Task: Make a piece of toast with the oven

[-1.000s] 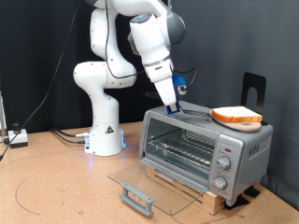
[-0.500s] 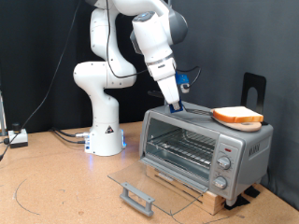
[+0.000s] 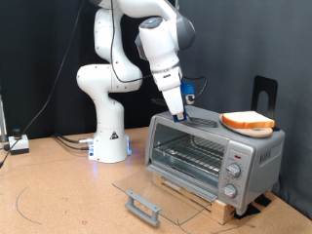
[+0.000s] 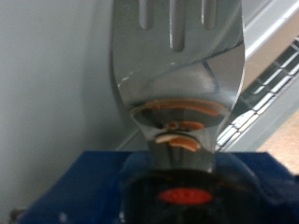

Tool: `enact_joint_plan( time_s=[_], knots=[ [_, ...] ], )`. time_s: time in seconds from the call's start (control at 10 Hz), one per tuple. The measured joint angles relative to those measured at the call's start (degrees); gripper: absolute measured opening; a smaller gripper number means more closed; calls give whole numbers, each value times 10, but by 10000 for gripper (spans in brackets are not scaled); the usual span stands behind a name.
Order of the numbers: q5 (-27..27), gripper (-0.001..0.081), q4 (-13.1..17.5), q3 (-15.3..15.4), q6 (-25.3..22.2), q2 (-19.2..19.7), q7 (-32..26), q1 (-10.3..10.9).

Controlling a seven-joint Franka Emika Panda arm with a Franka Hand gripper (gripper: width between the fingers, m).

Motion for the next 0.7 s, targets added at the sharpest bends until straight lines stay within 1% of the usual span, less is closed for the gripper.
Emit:
enact_joint_plan(
  time_s=[0.2, 0.3, 0.7],
  knots=[
    [10, 428, 2, 7, 29, 2, -2, 1],
    [15, 428, 4, 8, 36, 3, -5, 3],
    [15, 428, 12, 9, 38, 3, -12, 4]
  ],
)
